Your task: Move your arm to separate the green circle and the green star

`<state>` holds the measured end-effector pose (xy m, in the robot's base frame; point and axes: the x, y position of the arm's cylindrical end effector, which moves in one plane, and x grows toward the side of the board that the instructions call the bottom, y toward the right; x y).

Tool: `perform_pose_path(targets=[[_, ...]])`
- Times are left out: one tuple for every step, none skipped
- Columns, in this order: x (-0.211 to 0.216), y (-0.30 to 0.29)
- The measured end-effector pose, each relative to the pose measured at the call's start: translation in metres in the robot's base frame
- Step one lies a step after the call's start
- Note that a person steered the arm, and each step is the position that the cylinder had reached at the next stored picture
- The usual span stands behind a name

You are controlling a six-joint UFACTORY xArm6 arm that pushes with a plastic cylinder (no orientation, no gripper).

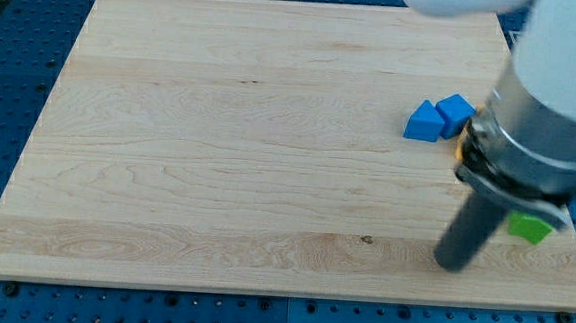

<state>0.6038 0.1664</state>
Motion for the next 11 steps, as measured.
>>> perform_pose_path(targets=[[0.014,0.037],[0.014,0.064],[0.014,0.111],[0.013,0.163],[-0.012,0.177],[-0.057,0.171],[-0.085,0.163],[-0.092,0.134],[-0.092,0.102],[-0.092,0.071],[-0.092,0.047]])
